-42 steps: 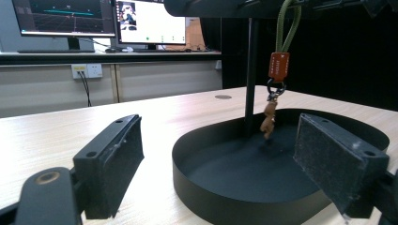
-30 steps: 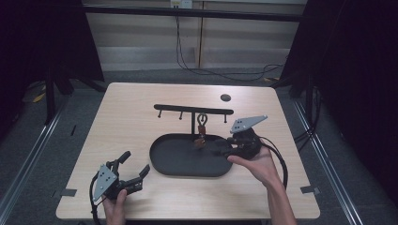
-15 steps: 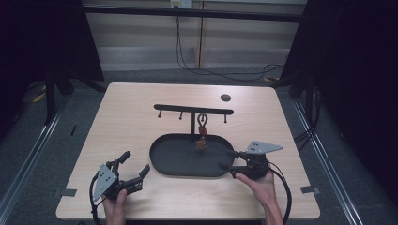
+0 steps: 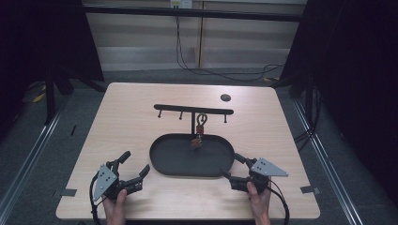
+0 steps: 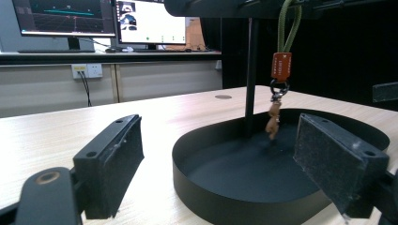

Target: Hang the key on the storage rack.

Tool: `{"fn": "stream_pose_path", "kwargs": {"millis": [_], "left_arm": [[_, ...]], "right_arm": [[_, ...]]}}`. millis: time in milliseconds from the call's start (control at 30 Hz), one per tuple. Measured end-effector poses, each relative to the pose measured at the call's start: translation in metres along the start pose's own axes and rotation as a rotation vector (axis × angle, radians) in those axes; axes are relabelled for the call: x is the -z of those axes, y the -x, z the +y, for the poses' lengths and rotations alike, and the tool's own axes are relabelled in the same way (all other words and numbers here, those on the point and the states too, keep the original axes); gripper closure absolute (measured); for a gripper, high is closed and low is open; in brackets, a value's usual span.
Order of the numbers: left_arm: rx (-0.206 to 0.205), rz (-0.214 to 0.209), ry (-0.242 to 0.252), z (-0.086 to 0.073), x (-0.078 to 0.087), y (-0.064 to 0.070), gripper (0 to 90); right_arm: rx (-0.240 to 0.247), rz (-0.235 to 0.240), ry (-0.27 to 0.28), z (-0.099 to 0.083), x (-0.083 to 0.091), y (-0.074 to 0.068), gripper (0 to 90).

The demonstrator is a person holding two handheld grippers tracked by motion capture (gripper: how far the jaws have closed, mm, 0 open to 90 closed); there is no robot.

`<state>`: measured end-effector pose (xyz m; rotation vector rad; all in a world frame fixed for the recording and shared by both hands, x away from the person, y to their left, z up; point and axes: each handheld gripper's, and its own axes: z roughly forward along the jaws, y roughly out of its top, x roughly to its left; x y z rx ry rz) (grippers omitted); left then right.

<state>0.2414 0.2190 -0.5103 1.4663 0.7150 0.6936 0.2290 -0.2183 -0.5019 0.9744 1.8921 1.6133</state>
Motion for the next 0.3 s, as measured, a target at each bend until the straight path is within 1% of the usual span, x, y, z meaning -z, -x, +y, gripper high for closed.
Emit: {"fn": "stream_pose_path", "kwargs": {"millis": [33,67,100,133,200,233,300], "left_arm": [[-0.008,-0.001,-0.005,0.0001,0.0004,-0.0005,15.7],[-0.008,-0.001,-0.005,0.0001,0.0004,-0.0005,15.7],[-0.007,0.000,-0.004,0.0001,0.0004,-0.0005,15.7],[-0.007,0.000,-0.004,0.0001,0.0004,-0.0005,15.7],[-0.006,-0.005,-0.004,0.0000,0.0003,-0.0005,15.7],[-0.006,-0.004,-0.005,0.0001,0.0004,-0.0004,15.7],[-0.005,-0.004,-0.004,0.0000,0.0003,-0.0003,15.7]], "right_arm": [[0.008,-0.019,0.025,-0.0037,-0.0006,-0.0025,21.2],[0.008,-0.019,0.025,-0.0037,-0.0006,-0.0025,21.2],[0.022,-0.048,0.030,-0.0035,-0.0014,-0.0045,18.7],[0.014,-0.043,0.019,-0.0041,-0.0027,-0.0040,18.3],[0.015,-0.048,0.016,-0.0040,-0.0035,-0.0036,18.2],[0.025,-0.066,0.007,-0.0037,-0.0044,-0.0054,17.3],[0.029,-0.075,0.009,-0.0038,-0.0048,-0.0066,16.7]]}}
